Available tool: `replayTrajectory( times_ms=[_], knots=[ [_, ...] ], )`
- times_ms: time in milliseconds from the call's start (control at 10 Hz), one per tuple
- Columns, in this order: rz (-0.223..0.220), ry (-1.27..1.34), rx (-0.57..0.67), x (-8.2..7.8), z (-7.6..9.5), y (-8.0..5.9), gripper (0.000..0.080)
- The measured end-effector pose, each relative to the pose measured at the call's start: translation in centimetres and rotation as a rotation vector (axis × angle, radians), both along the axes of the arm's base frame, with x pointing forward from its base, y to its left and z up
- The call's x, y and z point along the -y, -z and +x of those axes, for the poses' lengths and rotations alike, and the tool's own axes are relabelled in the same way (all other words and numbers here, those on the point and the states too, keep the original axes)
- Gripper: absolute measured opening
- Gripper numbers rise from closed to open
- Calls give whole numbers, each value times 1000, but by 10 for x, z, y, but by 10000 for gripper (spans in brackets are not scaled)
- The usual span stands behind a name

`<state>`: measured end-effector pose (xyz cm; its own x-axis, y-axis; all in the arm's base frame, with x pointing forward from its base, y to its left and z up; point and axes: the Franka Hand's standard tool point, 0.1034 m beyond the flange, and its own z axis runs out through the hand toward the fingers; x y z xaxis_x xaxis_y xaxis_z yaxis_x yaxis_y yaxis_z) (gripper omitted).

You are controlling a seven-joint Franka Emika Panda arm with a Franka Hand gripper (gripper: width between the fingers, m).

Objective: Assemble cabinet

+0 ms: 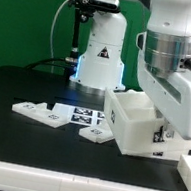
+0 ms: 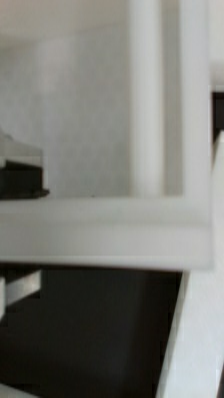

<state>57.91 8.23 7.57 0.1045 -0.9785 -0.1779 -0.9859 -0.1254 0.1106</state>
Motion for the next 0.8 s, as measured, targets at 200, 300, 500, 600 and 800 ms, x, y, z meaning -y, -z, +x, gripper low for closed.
replayTrajectory(
  times_ms=[200,300,500,600,800],
  knots=[
    [5,192,16,8,32,5,93],
    [-1,263,37,8,40,9,93],
    [6,309,24,3,38,9,93],
    [7,303,24,3,38,10,93],
    [16,256,14,10,45,13,93]
  ],
)
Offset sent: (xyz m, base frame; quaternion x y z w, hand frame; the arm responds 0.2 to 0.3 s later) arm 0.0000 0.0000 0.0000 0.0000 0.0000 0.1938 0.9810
